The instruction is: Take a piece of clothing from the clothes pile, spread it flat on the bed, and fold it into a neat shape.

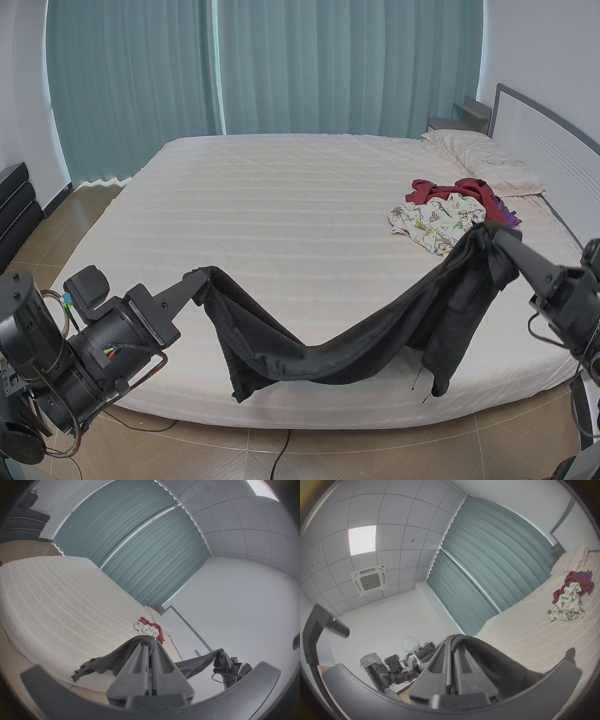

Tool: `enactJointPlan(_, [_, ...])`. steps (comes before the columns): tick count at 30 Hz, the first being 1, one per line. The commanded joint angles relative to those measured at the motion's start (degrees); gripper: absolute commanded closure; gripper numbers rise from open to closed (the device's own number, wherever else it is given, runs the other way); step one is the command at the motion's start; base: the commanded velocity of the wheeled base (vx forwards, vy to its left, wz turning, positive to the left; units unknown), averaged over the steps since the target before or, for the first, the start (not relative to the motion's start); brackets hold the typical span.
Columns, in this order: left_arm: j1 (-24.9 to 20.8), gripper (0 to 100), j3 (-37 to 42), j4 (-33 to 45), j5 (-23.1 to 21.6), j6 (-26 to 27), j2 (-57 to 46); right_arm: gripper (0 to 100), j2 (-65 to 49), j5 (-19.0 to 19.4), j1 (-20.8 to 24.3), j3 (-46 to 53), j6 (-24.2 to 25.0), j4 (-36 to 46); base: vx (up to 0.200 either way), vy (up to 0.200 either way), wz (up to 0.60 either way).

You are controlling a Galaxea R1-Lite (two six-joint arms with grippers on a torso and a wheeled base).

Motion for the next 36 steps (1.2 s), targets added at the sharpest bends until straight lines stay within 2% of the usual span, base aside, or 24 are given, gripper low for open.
enactJointPlan(1, [3.5,100,-9.8,6.9,1.0,1.0,-3.7,100,-6.3,0.2,-5.4,-20.9,0.9,19.3,0.0,0.0,0.0])
enactJointPlan(5, [6.2,100,-15.5,12.5,1.0,0.9,-4.3,100,-5.7,0.1,-10.0,-33.4,3.9,30.0,0.0,0.0,0.0])
enactJointPlan(8, [8.9,100,-20.2,16.0,0.7,0.9,-4.0,100,-1.1,0.5,-13.3,-40.3,8.3,34.1,0.0,0.0,0.0])
enactJointPlan(11, [10.7,100,-22.6,19.1,0.4,0.7,-2.6,100,4.9,0.5,-16.3,-43.7,9.9,34.3,0.0,0.0,0.0])
enactJointPlan(14, [11.4,100,-23.4,20.3,0.5,0.4,3.5,100,14.8,0.4,-19.6,-47.4,9.9,33.6,0.0,0.0,0.0])
enactJointPlan(17, [11.5,100,-23.4,20.2,0.5,0.4,4.2,100,15.9,0.3,-19.8,-48.0,9.9,33.5,0.0,0.0,0.0])
enactJointPlan(18, [12.0,100,-25.6,18.2,0.3,-1.1,10.0,100,23.5,-0.5,-20.8,-52.6,9.9,33.3,0.0,0.0,0.0])
enactJointPlan(23, [13.4,100,-31.4,16.4,0.3,-2.2,18.8,100,32.2,-2.4,-20.1,-58.7,9.8,33.3,0.0,0.0,0.0])
enactJointPlan(36, [18.1,100,-41.6,17.0,0.2,-2.2,34.4,100,42.4,-3.4,-19.8,-61.1,8.3,30.8,0.2,0.0,0.0])
